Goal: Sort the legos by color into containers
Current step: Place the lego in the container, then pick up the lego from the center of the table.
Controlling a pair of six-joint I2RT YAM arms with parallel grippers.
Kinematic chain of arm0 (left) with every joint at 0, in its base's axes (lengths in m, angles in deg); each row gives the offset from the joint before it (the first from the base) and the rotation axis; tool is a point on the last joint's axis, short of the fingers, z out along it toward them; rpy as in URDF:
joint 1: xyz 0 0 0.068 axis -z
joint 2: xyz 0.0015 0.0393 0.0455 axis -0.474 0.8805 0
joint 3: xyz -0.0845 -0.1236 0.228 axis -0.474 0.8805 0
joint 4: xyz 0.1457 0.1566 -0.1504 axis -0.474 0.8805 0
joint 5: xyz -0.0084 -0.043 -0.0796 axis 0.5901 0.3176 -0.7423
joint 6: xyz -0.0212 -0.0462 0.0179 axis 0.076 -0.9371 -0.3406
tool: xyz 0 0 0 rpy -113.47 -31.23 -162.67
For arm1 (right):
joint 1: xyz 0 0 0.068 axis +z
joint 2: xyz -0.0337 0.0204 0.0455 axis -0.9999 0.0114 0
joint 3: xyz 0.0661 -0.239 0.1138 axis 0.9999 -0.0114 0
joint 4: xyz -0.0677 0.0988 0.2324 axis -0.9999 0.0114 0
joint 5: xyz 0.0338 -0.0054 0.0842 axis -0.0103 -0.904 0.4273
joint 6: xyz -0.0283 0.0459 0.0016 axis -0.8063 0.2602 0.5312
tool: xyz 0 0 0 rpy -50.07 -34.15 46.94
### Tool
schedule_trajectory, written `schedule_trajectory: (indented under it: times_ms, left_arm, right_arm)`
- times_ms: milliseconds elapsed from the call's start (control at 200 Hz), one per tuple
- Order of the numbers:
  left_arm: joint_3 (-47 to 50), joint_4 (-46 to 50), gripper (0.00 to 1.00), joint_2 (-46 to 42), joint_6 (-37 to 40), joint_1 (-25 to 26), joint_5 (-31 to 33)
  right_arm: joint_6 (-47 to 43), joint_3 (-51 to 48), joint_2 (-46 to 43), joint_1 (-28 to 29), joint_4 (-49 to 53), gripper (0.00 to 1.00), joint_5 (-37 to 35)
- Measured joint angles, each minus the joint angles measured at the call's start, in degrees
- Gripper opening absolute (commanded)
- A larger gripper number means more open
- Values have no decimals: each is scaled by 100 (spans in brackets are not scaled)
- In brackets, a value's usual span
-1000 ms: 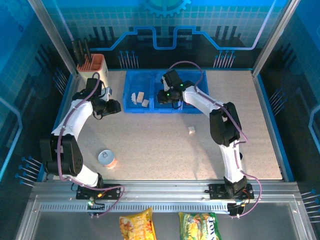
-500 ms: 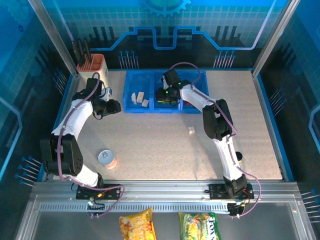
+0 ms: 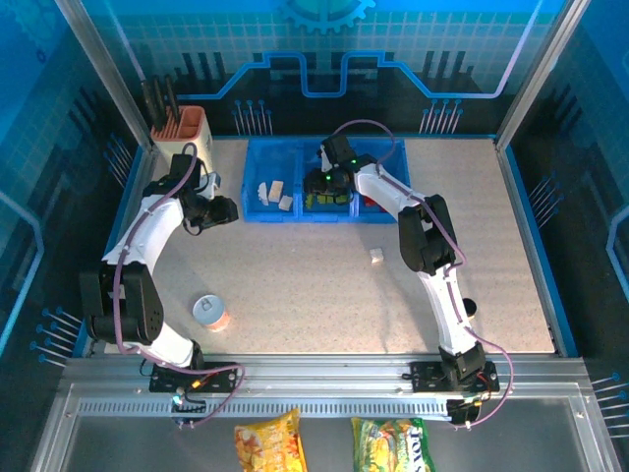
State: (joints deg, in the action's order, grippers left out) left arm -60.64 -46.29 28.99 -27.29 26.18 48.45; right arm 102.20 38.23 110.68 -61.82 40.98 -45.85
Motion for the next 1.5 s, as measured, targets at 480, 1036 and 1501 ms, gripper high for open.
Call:
schedule_trajectory:
  times_ms: [480,1036,1501]
  left_arm:
    - [0,-2,45,11,0,0,0]
    - [0,0,45,9,0,0,0]
    - [0,0,45,11,2,0,0]
  right_arm:
    - [-452,-664,-1036,24,813,42,-334]
    - [-715,-2763,-2796,63,1714,42,-1596]
    - [-710,-4030,-3088,-87,1729,45,-1829]
